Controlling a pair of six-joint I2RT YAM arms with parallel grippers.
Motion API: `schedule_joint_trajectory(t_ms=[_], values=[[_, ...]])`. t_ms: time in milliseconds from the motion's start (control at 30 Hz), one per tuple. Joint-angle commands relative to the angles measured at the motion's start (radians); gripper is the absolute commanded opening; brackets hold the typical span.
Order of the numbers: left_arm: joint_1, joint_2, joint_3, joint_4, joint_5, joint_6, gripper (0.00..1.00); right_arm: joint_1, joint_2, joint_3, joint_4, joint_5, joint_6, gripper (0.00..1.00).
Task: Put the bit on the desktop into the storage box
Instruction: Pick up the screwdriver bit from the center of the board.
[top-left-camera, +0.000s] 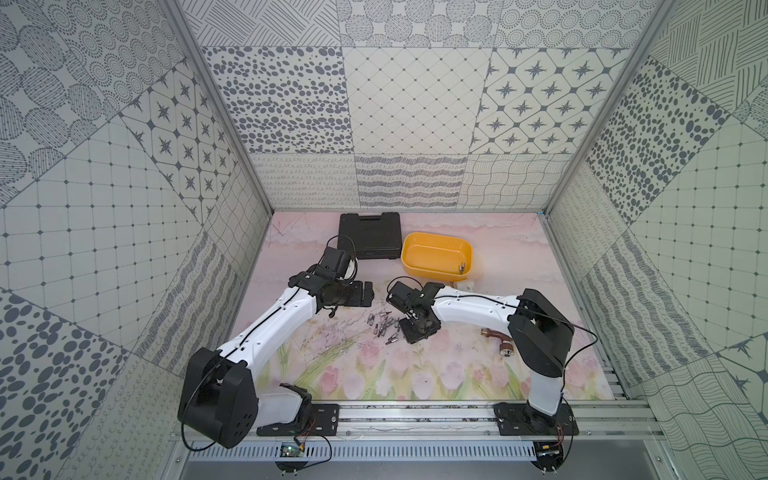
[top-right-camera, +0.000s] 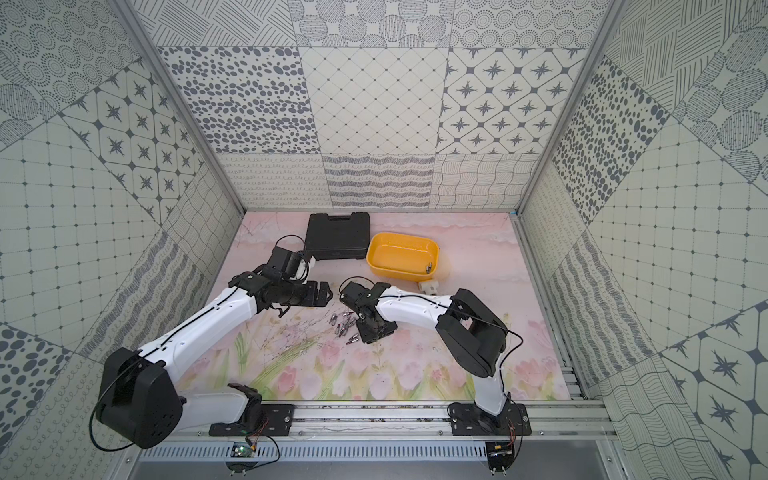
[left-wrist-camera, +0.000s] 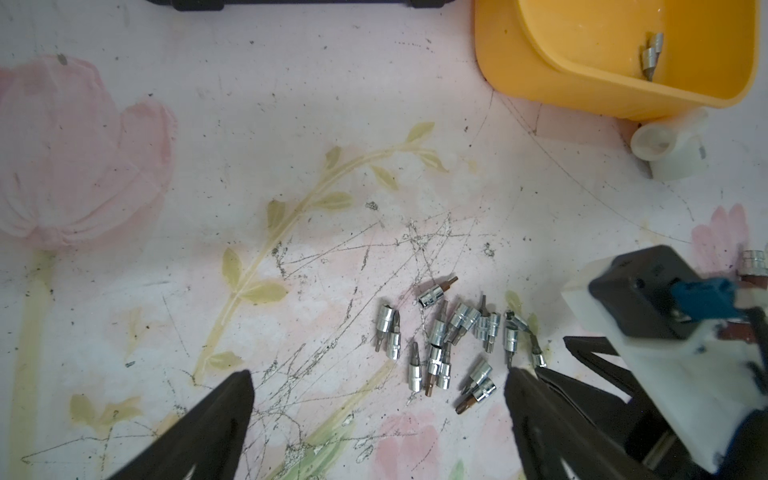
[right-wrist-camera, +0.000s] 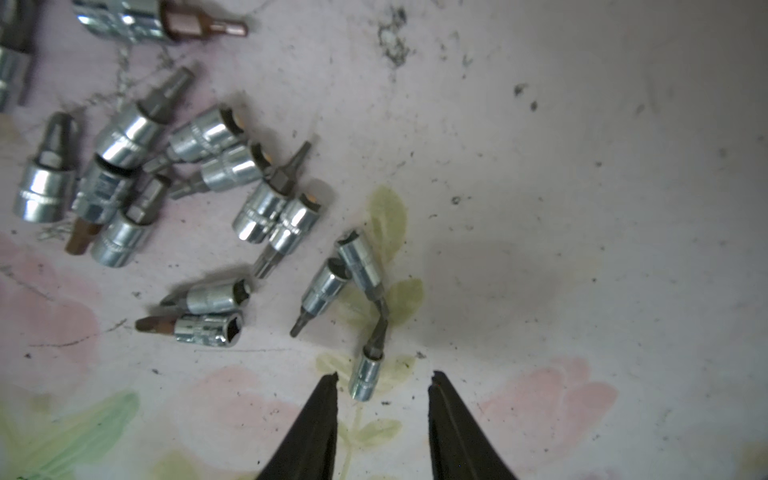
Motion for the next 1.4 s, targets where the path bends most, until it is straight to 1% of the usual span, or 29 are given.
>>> schedule_joint_trajectory(t_ms=[0, 633, 1000, 1367], values=[[-0.003, 0.004, 0.019, -0.027, -0.005, 0.019, 0.99, 0.008, 0.024, 0.023, 0.006, 0.001, 0.007, 0.35], [-0.003, 0.001, 0.016, -0.031, -0.007, 0.018, 0.99, 0.008, 0.061, 0.004, 0.006, -0.004, 0.022, 0.18], [-0.003, -0.001, 0.014, -0.031, -0.010, 0.018, 0.99, 0.008, 0.059, -0.014, 0.012, 0.003, 0.033, 0.13], [-0.003, 0.000, 0.013, -0.031, -0.009, 0.018, 0.99, 0.008, 0.024, -0.021, 0.013, 0.021, 0.041, 0.13]])
